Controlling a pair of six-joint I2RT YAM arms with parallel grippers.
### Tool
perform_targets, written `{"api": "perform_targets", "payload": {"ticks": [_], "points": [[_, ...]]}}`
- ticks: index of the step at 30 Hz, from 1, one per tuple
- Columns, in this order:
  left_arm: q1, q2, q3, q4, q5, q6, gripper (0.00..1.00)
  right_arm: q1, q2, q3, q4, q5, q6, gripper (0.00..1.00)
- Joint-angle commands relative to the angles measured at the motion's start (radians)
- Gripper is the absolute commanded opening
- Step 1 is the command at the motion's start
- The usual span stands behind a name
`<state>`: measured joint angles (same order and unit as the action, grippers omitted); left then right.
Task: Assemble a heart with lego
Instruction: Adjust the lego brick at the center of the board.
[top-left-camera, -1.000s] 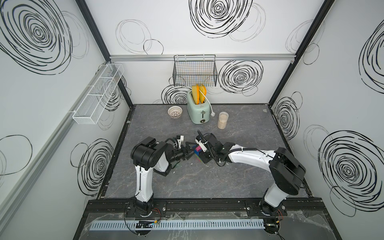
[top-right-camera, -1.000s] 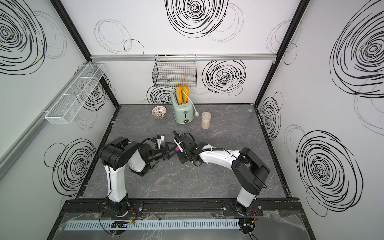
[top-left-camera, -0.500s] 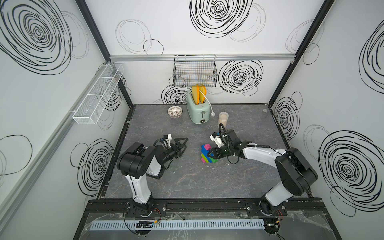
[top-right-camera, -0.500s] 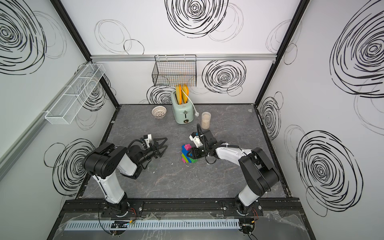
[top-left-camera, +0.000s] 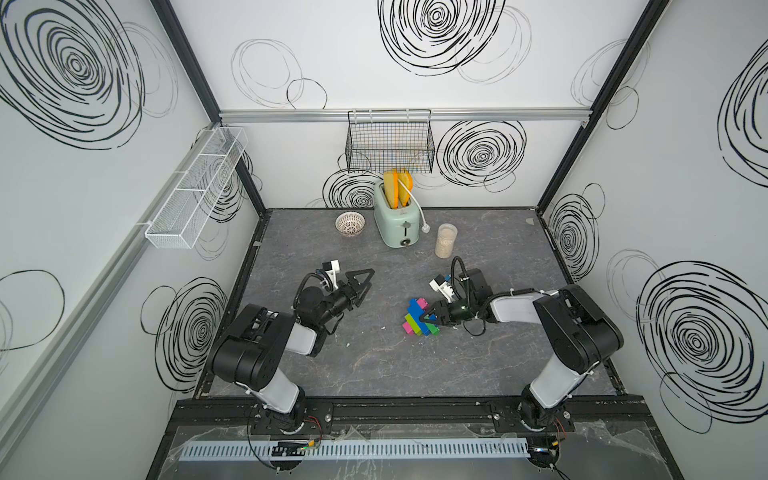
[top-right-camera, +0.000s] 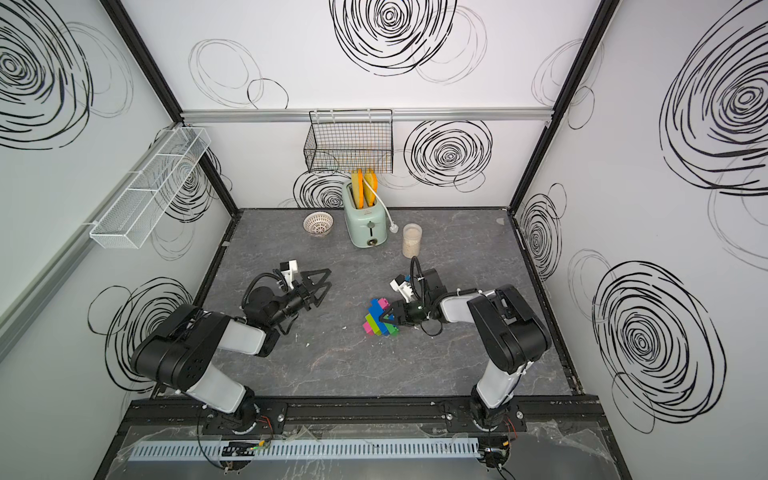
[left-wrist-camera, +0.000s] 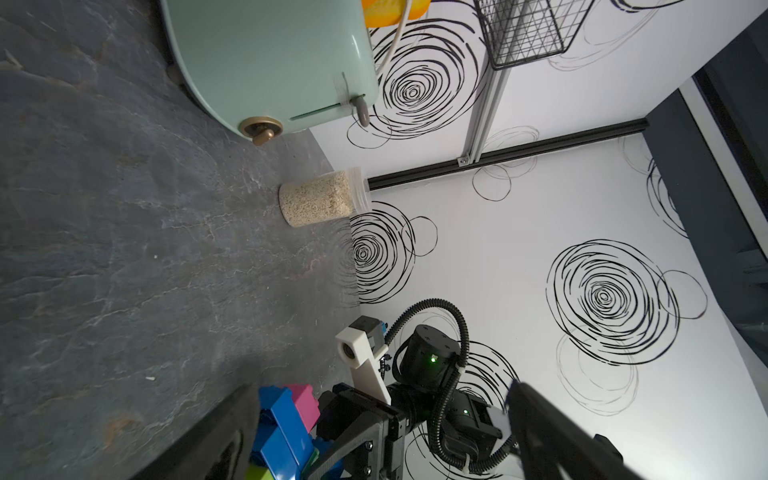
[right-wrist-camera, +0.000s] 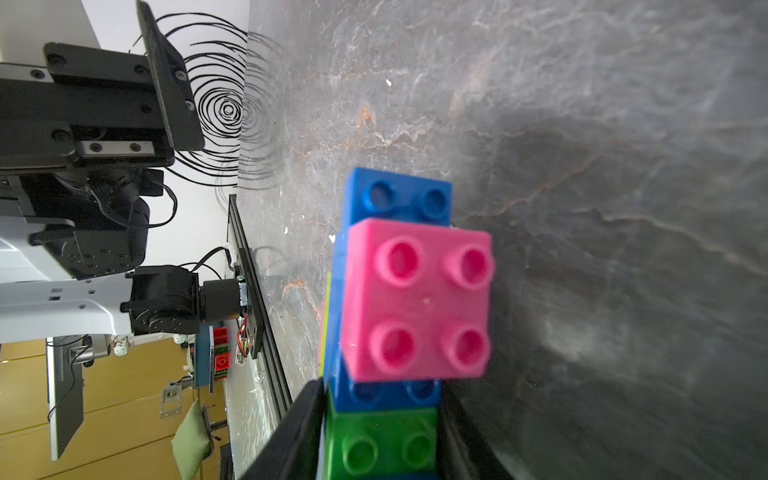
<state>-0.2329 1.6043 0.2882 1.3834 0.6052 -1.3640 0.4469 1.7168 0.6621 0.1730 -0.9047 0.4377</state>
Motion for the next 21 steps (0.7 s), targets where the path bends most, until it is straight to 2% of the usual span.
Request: {"api": "perform_targets", "payload": {"ticks": [1, 6, 11, 14, 17, 21], "points": [[0.014, -0.024, 0.01, -0.002, 0.01, 0.022, 0.97, -0.01, 0.023, -0.012, 0.034, -0.046, -0.006, 0.52], [0.026, -0.046, 0.007, -0.038, 0.007, 0.026, 0.97, -0.034, 0.033, -0.025, 0.042, -0.062, -0.014, 0.58], [0.039, -0.111, 0.017, -0.175, -0.012, 0.076, 0.97, -0.07, 0.026, -0.036, 0.002, -0.025, -0.041, 0.71], [0.051, -0.176, 0.037, -0.37, -0.06, 0.156, 0.97, -0.081, 0.007, -0.03, -0.064, 0.055, -0.082, 0.75], [0.069, -0.258, 0.079, -0.638, -0.148, 0.271, 0.97, -0.082, -0.015, -0.02, -0.129, 0.146, -0.122, 0.79], [0.101, -0.369, 0.184, -1.045, -0.353, 0.422, 0.97, -0.093, -0.048, -0.027, -0.184, 0.239, -0.162, 0.83]]}}
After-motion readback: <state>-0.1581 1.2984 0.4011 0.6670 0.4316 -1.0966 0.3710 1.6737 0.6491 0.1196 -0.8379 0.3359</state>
